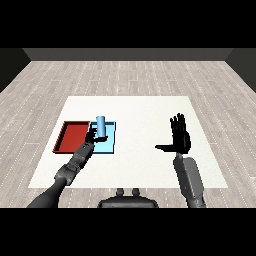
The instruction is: Pick the blue can and put it in the blue box
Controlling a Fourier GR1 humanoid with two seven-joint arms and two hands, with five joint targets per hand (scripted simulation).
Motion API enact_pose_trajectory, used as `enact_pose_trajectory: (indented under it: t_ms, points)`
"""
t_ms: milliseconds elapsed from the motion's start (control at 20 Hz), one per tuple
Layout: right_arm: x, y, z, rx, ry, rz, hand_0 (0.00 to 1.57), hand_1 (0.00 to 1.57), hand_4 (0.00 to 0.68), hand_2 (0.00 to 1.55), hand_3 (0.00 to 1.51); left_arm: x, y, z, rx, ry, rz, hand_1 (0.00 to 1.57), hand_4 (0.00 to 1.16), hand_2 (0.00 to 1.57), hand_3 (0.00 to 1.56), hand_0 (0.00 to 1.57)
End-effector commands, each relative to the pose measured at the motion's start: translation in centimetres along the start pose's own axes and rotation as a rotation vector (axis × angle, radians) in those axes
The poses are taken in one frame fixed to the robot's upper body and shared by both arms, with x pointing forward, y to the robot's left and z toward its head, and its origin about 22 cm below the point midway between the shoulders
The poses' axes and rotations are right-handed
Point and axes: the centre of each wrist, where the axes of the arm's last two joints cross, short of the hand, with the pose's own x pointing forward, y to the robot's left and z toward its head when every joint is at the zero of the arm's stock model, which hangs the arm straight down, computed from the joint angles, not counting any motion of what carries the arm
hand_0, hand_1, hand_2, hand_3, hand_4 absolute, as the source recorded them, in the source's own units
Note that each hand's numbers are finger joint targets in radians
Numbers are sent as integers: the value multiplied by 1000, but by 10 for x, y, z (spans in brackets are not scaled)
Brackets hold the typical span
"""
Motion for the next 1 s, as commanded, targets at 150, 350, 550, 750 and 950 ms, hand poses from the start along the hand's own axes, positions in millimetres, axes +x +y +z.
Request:
enact_pose_trajectory:
  t_ms: [150,350,550,750,950]
  points:
    - [2,-1,12,21,-9,4,0,0,0,0,0,10,5,-4,134,-45,41,0,0,0,0,0]
    - [7,5,0,22,-13,14,0,0,0,0,0,34,18,-11,224,-267,198,0,0,0,0,0]
    - [6,8,0,44,-3,66,0,0,0,0,0,83,3,1,53,-681,437,0,0,0,0,0]
    - [-5,3,13,59,50,62,0,0,0,0,0,84,-12,19,-190,-875,557,0,0,0,0,0]
    - [-15,-13,19,99,96,89,0,0,0,0,0,45,3,28,-338,-870,686,0,0,0,0,0]
